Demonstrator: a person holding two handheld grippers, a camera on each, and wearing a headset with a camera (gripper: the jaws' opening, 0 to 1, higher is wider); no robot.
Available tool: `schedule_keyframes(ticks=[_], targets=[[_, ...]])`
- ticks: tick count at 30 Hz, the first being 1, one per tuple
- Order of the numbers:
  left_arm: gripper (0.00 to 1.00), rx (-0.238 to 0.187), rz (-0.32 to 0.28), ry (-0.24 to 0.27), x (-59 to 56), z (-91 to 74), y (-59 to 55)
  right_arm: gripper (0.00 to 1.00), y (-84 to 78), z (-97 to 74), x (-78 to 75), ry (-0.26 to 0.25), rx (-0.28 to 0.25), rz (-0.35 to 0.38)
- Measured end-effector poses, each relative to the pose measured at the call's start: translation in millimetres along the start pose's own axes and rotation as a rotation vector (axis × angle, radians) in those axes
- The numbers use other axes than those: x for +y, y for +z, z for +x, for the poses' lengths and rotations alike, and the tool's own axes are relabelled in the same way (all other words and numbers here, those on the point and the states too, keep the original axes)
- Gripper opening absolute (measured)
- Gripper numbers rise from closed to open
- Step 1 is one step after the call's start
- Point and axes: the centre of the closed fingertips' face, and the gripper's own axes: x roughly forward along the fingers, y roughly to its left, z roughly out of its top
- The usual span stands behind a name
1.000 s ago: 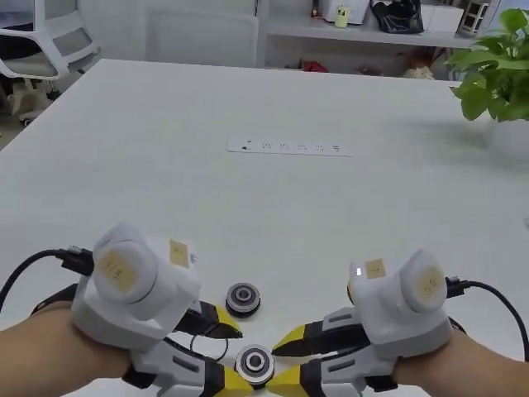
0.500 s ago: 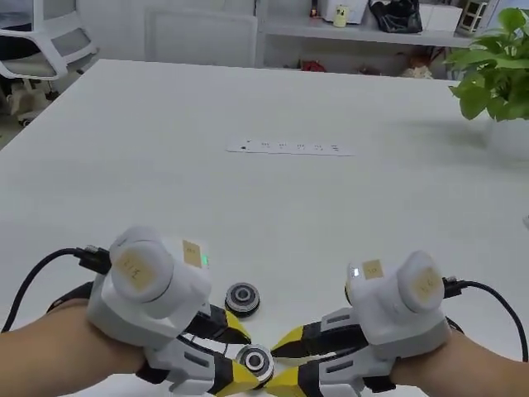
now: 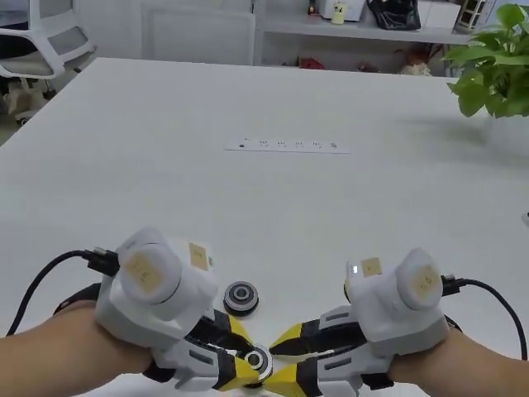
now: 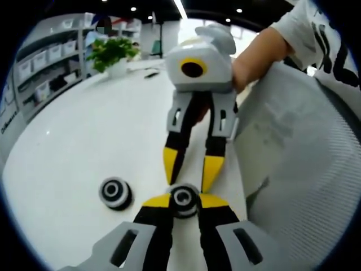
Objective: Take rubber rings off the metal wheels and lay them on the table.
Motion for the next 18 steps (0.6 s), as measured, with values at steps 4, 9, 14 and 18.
schedule_keyframes(ticks=[4, 9, 14, 18], targets=[[0.16, -0.003, 0.012, 0.011, 1.9, 0.3, -0.4, 0.22, -0.1, 0.7, 0.2, 0.002, 0.0, 0.0], [0.16, 0.005, 0.053, 0.021, -0.2, 0.7, -0.3, 0.22, 0.0, 1.0, 0.1, 0.001, -0.001, 0.0], [0.14, 0.007, 0.061, 0.034, 2.3, 0.2, -1.1, 0.21, -0.6, 1.7, 0.0, 0.0, 0.003, -0.008], [0.14, 0.0, 0.067, 0.034, 1.5, 0.6, -0.2, 0.2, -1.4, 2.6, -0.2, 0.0, 0.007, -0.015]])
